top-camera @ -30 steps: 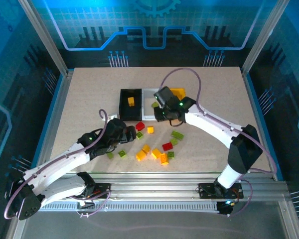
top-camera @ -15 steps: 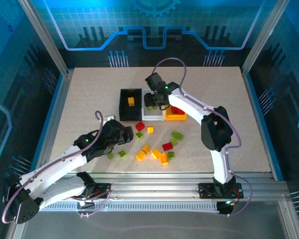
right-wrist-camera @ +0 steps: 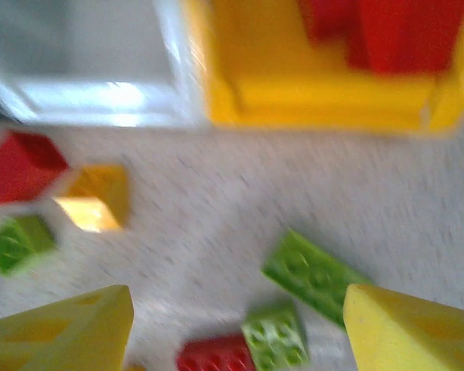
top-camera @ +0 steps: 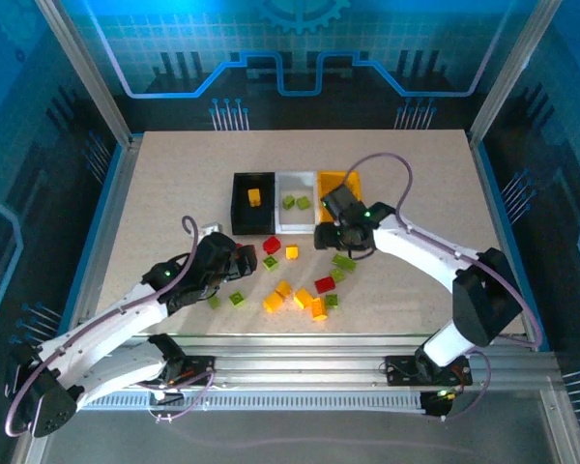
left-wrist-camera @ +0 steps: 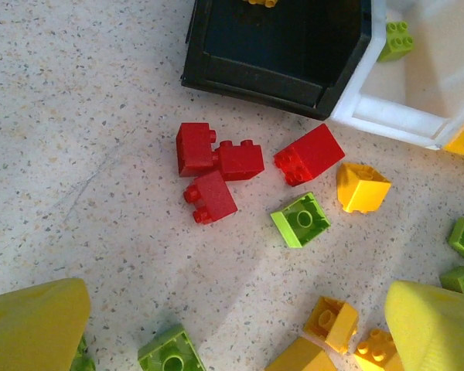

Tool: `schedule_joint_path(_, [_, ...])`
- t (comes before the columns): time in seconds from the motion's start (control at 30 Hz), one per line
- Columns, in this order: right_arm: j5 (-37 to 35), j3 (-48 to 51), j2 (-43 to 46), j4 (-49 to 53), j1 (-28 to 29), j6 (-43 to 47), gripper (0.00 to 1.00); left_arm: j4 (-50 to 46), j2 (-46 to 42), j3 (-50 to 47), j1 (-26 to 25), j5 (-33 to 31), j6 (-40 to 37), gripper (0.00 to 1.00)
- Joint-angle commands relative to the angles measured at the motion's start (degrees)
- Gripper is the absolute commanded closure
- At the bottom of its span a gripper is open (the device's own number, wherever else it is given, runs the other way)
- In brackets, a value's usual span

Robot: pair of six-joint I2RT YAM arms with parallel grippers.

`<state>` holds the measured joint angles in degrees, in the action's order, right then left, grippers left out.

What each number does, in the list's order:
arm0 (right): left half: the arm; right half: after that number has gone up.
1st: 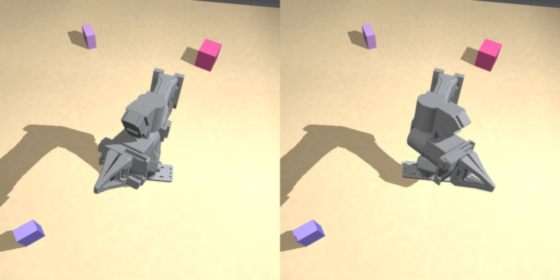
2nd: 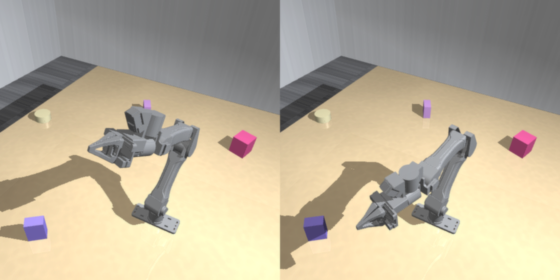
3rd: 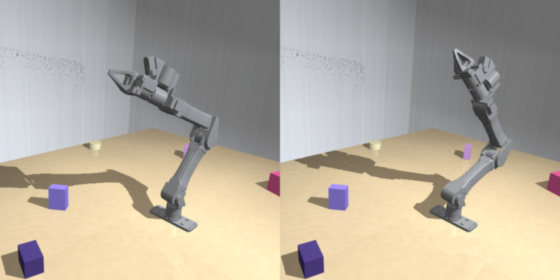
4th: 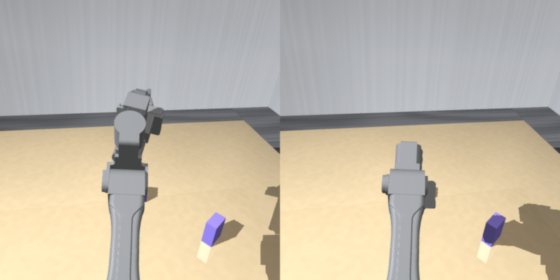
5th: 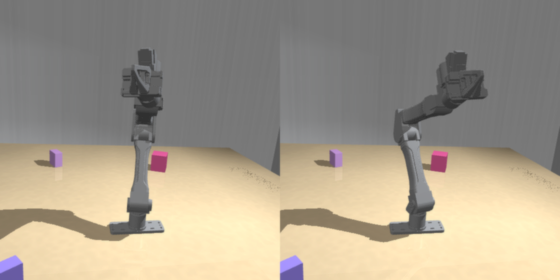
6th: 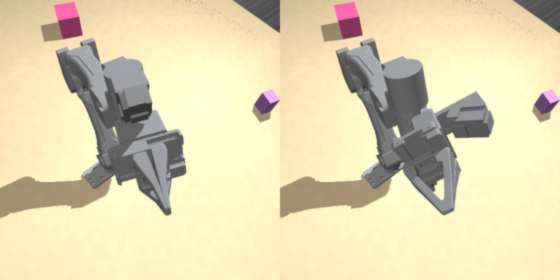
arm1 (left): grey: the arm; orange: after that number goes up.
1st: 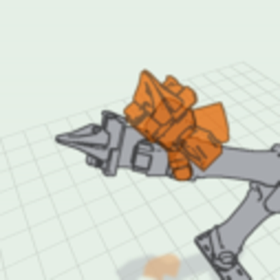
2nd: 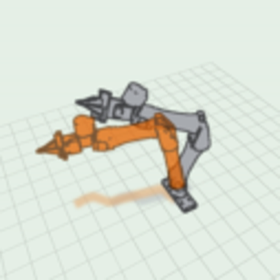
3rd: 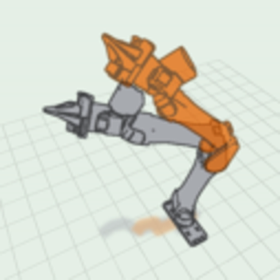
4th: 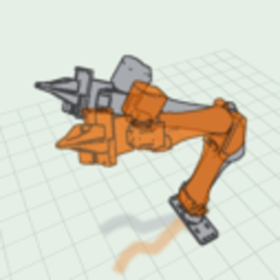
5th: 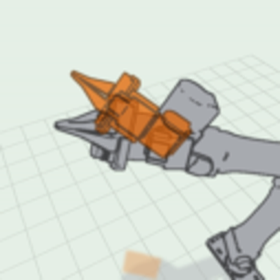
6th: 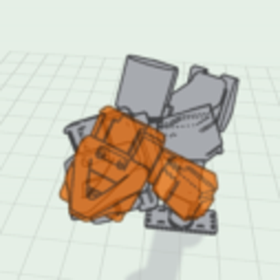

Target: Sort the legos into containers by color

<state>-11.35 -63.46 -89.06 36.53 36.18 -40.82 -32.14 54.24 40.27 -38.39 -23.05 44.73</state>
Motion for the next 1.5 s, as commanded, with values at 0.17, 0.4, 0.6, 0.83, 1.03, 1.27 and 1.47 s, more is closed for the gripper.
schedule_joint_path(0.17, [0.6,2.9,-4.6,0.2,-2.6,-14.3,0.26,2.7,1.4,-1.5,0.6,2.4,0.3,0.01])
schedule_joint_path(0.4, [-1.5,-1.2,-9.6,1.7,-2.9,-20.6,0.15,2.3,0.5,-2.0,0.6,3.0,0.1,0.01])
schedule_joint_path(0.6, [-3.2,-2.2,-13.0,4.9,-3.0,-22.9,0.15,1.9,-0.8,-2.3,0.8,2.5,-0.4,0.01])
schedule_joint_path(0.83, [-3.8,-2.0,-15.8,6.3,-3.1,-22.8,0.15,2.3,-1.4,-2.6,1.4,2.9,-0.8,0.01])
schedule_joint_path(1.03, [-2.9,-2.3,-17.7,5.9,-3.1,-22.1,0.2,2.1,-1.6,-2.5,1.8,3.1,-0.8,0.01])
schedule_joint_path(1.27, [-1.0,-1.2,-17.3,3.1,-4.3,-19.7,0.34,2.1,-1.8,-2.7,2.0,3.5,-0.7,0.01])
schedule_joint_path(1.47, [-0.4,0.7,-14.2,1.1,-4.6,-15.8,0.41,1.6,-1.8,-1.7,2.1,3.6,-1.0,0.01])
